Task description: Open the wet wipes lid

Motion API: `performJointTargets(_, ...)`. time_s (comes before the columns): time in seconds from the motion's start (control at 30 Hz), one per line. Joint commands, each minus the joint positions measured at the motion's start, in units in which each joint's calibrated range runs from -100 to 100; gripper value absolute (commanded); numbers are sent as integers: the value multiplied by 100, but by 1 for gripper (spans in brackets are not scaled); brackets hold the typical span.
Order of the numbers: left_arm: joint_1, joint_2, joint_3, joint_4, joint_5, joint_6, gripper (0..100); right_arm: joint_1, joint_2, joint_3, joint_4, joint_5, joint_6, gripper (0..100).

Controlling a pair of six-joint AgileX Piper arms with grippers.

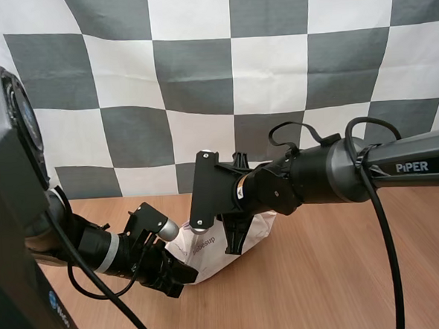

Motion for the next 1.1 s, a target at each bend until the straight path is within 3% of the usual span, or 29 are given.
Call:
performJointTargets(0.0,2,3,24,11,-31,14,0,-5,6,-5,-7,-58,-2,0)
performJointTargets(0.47,2,3,224,-28,-379,127,0,-5,6,-226,63,161,-2,0)
performJointTargets(0.63,2,3,224,-28,-410,127,0,-49,6,-505,-269,1934,11,0)
performJointTargets(0.73,2,3,224,-28,-410,127,0,-66,-60,-697,-306,3106,357,0)
performJointTargets(0.9,2,3,224,-28,-410,127,0,-66,-144,-695,-31,4571,488,0)
performJointTargets(1.07,2,3,224,-28,-410,127,0,-66,-130,-521,340,4352,478,0)
